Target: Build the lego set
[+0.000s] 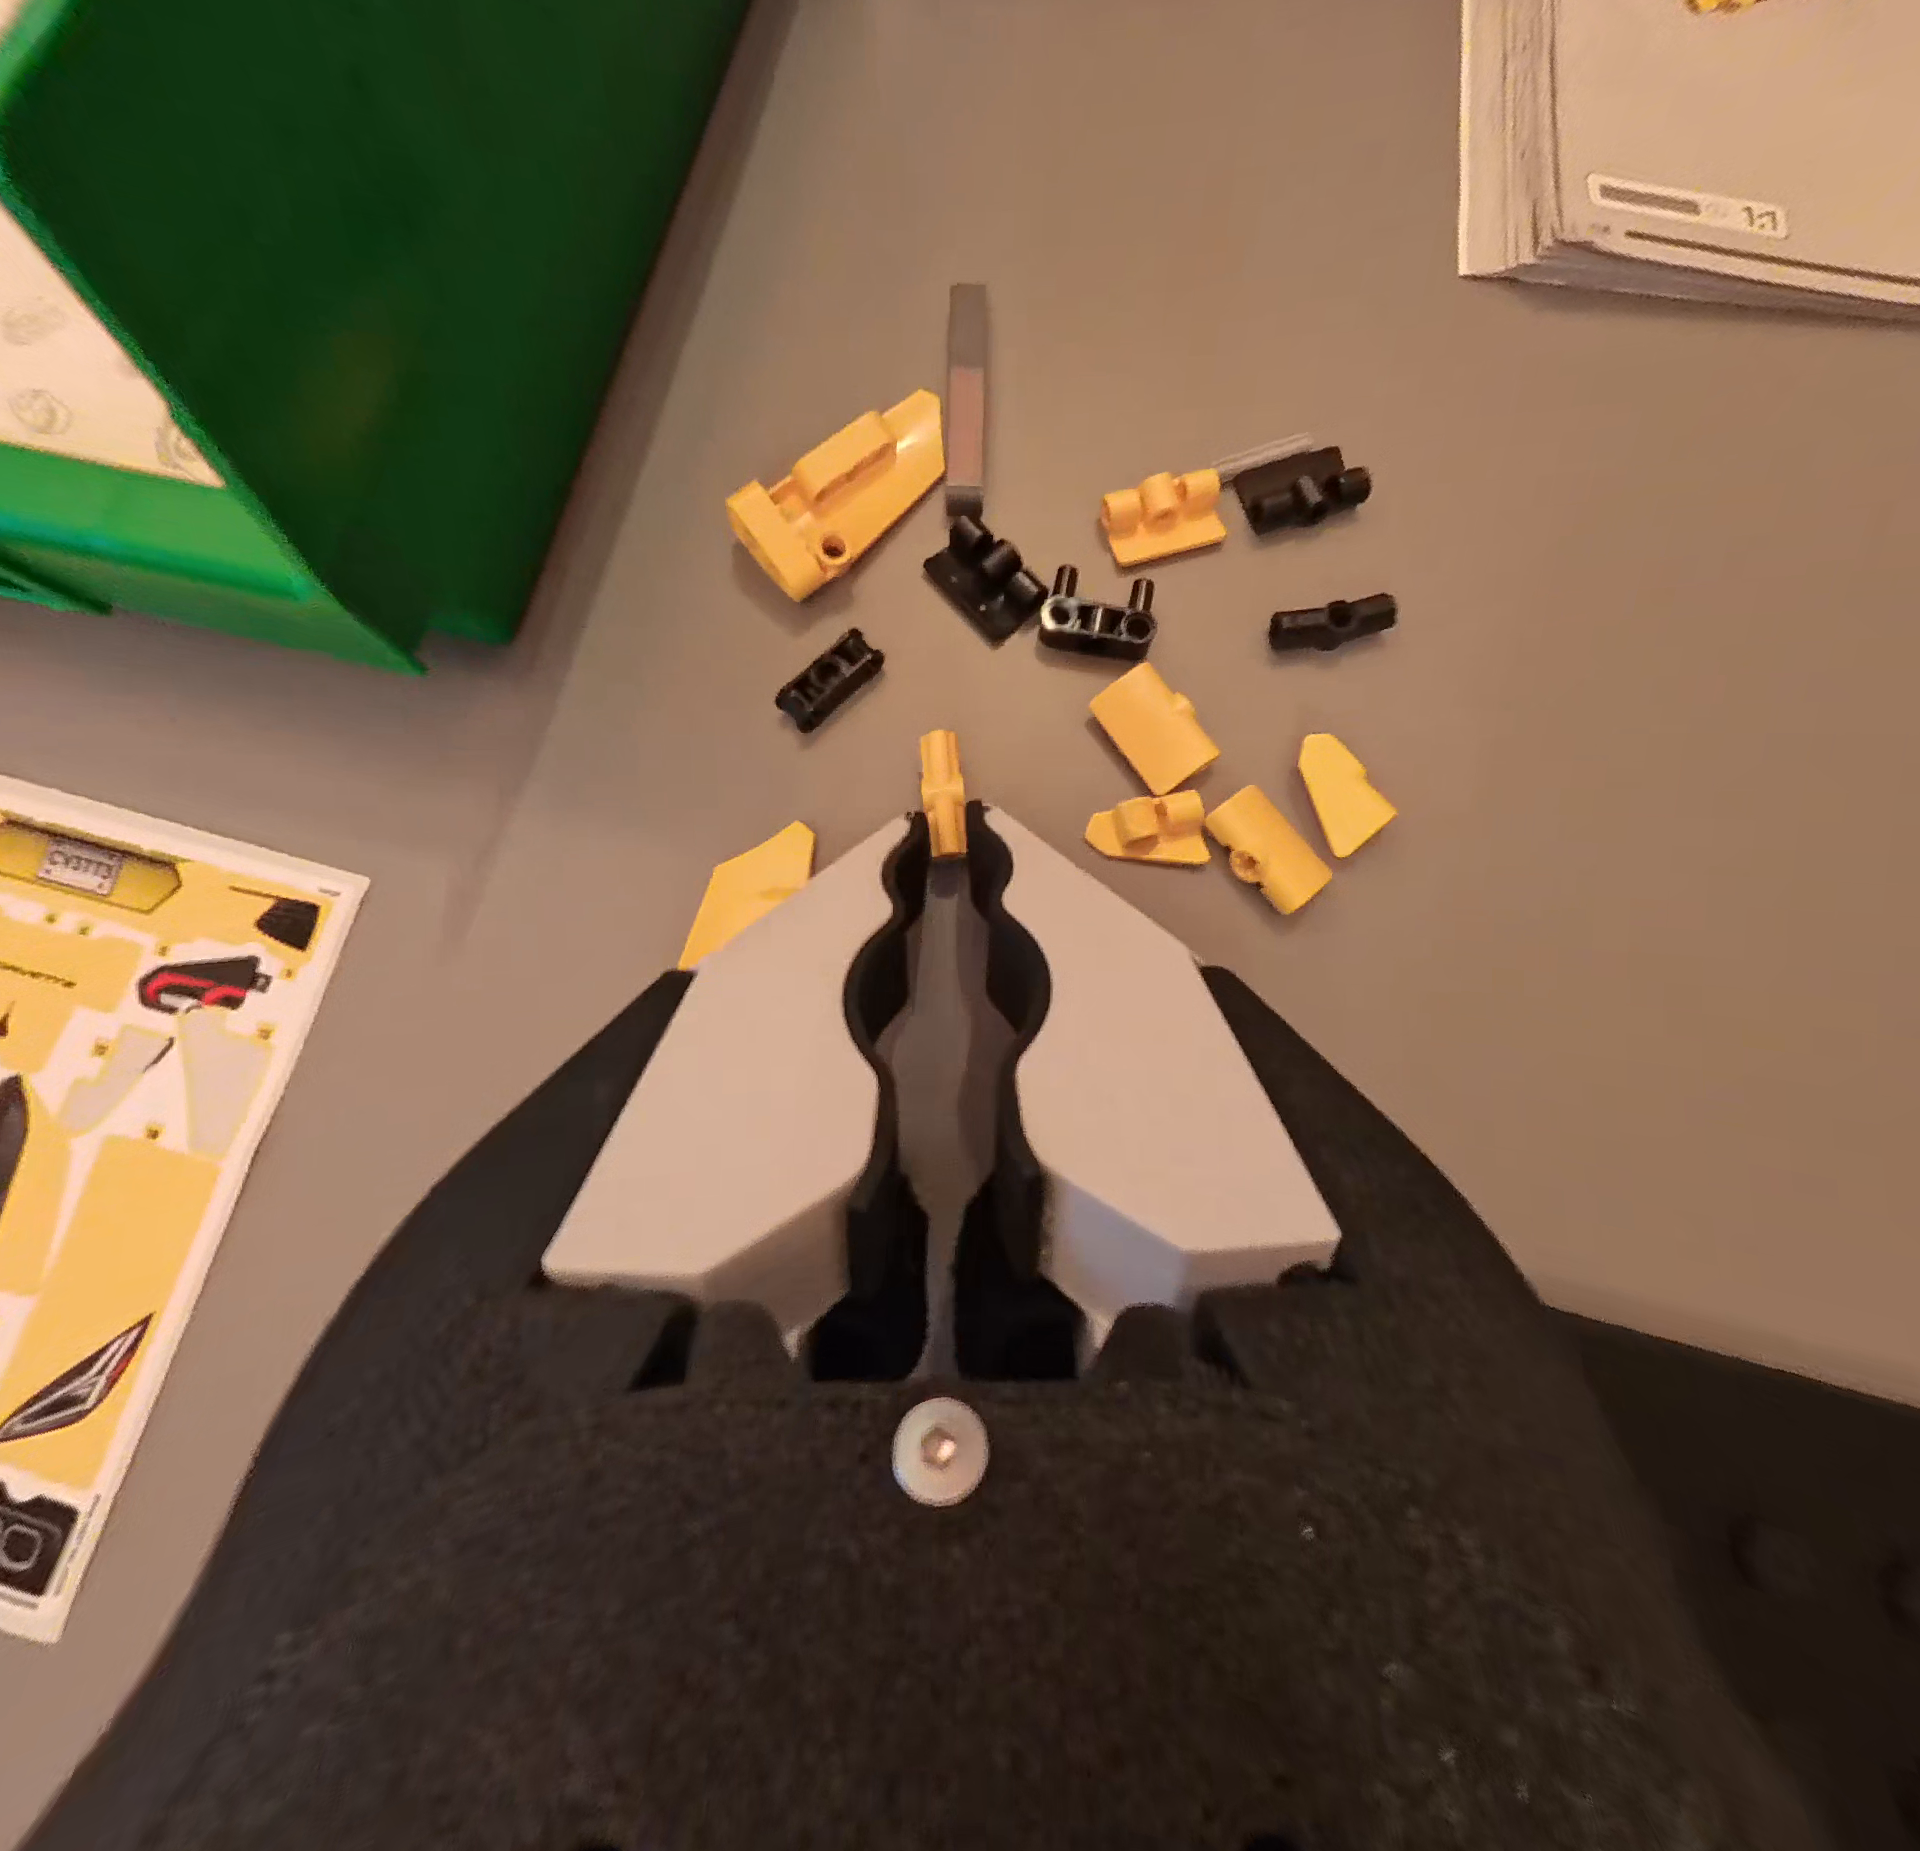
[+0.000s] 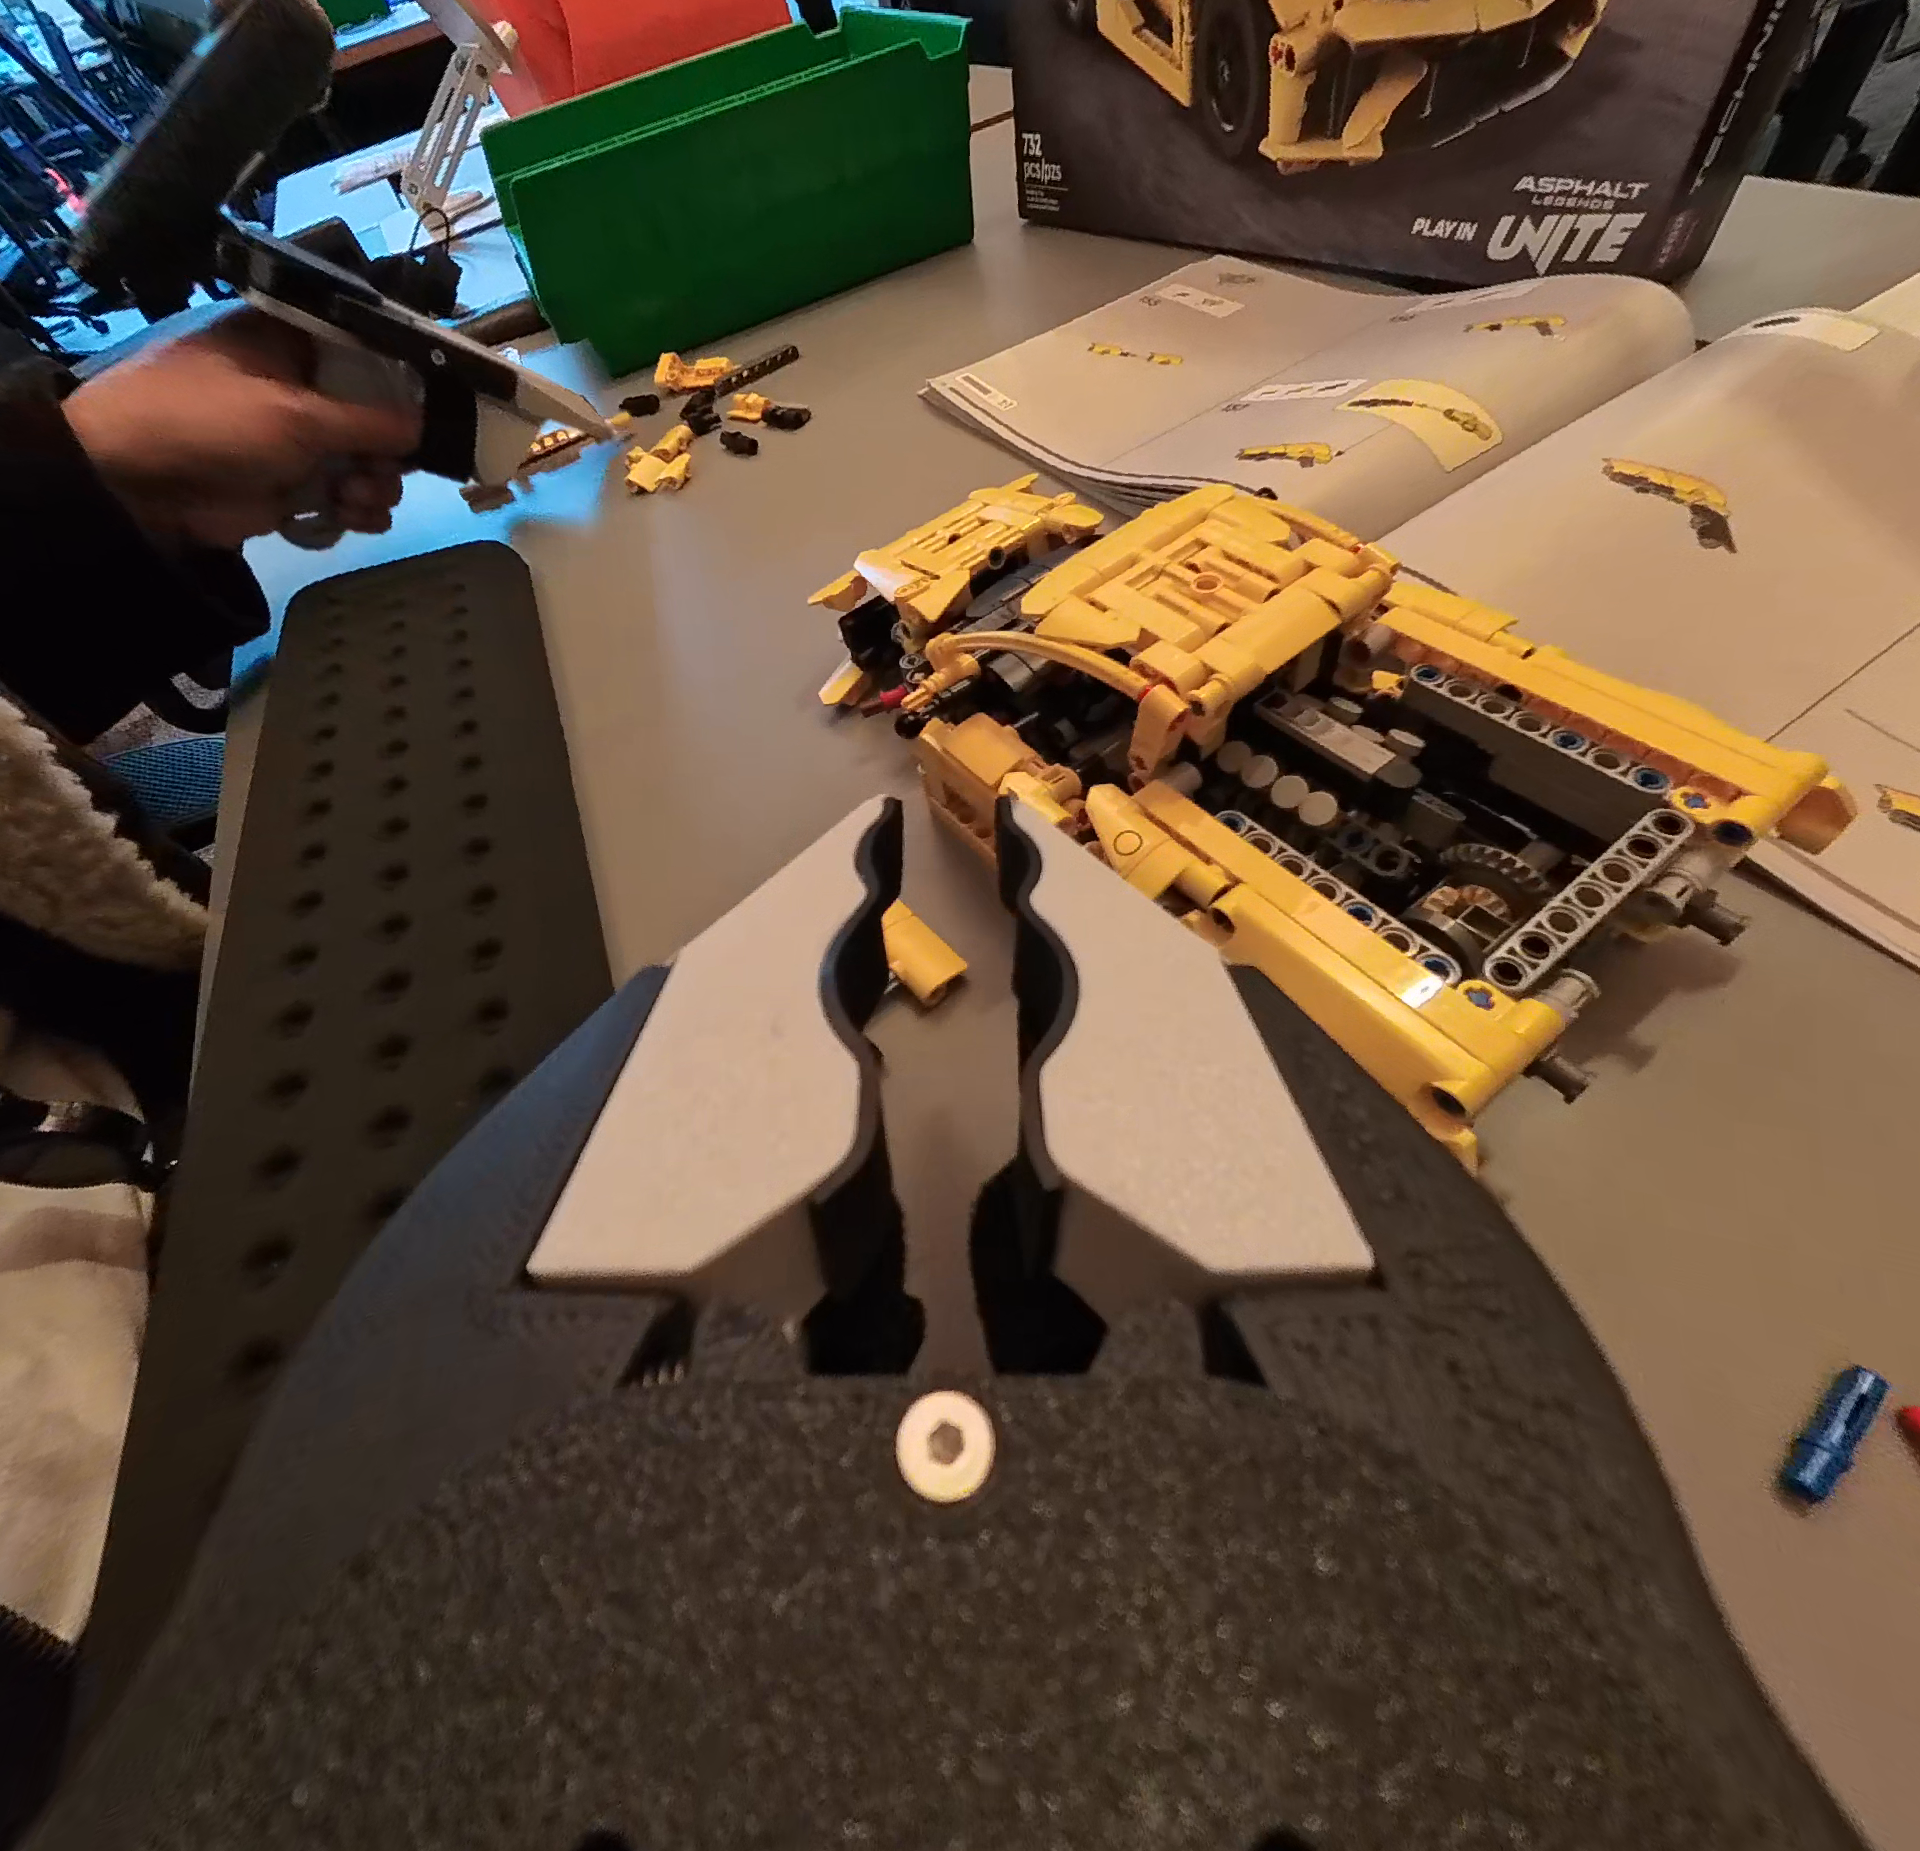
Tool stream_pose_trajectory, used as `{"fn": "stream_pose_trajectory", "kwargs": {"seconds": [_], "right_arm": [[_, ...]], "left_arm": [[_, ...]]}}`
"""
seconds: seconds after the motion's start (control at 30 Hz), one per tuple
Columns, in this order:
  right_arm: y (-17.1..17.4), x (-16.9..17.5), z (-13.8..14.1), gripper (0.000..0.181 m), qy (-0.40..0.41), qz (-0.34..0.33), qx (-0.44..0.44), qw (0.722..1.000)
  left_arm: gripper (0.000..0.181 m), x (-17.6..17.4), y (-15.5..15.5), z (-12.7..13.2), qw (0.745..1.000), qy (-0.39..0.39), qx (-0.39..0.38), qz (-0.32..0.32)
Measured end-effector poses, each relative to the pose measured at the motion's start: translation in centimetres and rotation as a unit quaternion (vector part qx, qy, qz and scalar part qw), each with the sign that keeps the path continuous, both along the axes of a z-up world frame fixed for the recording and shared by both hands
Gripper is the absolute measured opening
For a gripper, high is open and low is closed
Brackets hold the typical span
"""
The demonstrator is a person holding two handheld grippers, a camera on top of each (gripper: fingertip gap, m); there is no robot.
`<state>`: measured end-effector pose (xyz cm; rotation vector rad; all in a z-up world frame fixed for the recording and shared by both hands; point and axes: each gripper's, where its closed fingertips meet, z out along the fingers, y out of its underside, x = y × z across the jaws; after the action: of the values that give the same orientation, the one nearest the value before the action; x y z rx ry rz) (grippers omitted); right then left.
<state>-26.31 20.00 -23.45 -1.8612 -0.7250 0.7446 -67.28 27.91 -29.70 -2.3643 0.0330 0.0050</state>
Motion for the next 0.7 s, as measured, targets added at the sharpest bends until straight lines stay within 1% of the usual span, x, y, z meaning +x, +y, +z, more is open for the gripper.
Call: {"fn": "stream_pose_trajectory", "kwargs": {"seconds": [0.07,0.1,0.17,0.2,0.23,0.27,0.33,0.4,0.43,0.47,0.5,0.6,0.7], "right_arm": [[0.0,0.0,0.0,0.017,0.0,0.0,0.0,1.0],[0.0,0.0,0.0,0.017,0.001,0.0,0.0,1.0],[0.1,0.0,0.0,0.017,0.001,-0.001,0.0,1.0],[0.1,0.0,0.1,0.017,0.002,-0.001,0.0,1.0],[0.1,0.0,0.1,0.016,0.003,-0.001,0.0,1.0],[0.1,0.0,0.1,0.016,0.003,-0.001,0.0,1.0],[0.1,0.1,0.1,0.016,0.003,-0.002,0.001,1.0],[0.1,0.1,0.1,0.016,0.003,-0.003,0.0,1.0],[0.1,0.1,0.1,0.016,0.004,-0.003,0.0,1.0],[0.1,0.1,0.1,0.016,0.005,-0.002,0.001,1.0],[0.1,0.1,0.2,0.016,0.006,-0.003,0.001,1.0],[0.1,0.1,0.2,0.016,0.008,-0.002,0.001,1.0],[0.1,0.1,0.3,0.016,0.009,-0.002,0.001,1.0]], "left_arm": [[0.006,0.9,0.3,1.2,0.999,0.001,0.021,-0.026],[0.006,2.0,0.5,2.2,0.998,0.001,0.04,-0.053],[0.006,5.9,0.6,4.1,0.987,-0.007,0.071,-0.143],[0.006,8.9,0.1,4.8,0.975,-0.022,0.083,-0.205],[0.006,12.5,-0.8,5.5,0.956,-0.047,0.093,-0.276],[0.006,16.3,-2.2,6.0,0.93,-0.072,0.098,-0.348],[0.006,23.1,-5.8,6.4,0.866,-0.105,0.094,-0.48],[0.006,28.1,-9.2,5.8,0.8,-0.096,0.086,-0.585],[0.006,29.7,-10.1,5.1,0.779,-0.076,0.083,-0.617],[0.006,30.9,-10.4,4.2,0.767,-0.05,0.077,-0.635],[0.006,31.8,-10.5,3.3,0.761,-0.028,0.066,-0.645],[0.006,33.5,-10.6,1.3,0.751,-0.015,0.018,-0.66],[0.006,34.0,-10.8,0.1,0.746,-0.01,-0.007,-0.666]]}}
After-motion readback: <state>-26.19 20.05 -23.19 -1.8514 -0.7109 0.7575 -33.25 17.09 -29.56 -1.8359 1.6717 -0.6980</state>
